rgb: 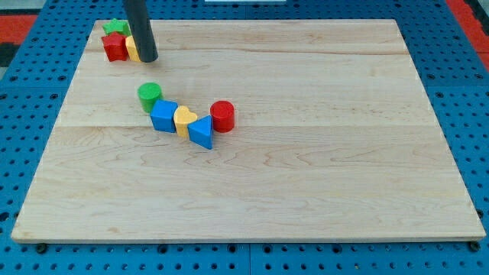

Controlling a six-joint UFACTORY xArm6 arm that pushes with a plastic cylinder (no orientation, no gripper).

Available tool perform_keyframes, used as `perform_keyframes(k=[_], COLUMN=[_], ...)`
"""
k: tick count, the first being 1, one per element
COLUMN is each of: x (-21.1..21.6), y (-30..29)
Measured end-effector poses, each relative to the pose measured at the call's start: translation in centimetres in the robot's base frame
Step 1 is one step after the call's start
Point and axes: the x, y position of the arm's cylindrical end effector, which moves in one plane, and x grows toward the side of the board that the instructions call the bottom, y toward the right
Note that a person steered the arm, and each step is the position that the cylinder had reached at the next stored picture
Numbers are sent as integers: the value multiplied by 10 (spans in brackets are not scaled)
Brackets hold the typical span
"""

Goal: Move the red circle into the yellow hexagon

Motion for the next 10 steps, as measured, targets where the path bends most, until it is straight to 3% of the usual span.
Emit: perform_keyframes(k=[1, 3, 5, 6, 9, 10], x=[24, 73, 149, 161, 135, 144], y=[9, 138, 221, 230, 190, 173])
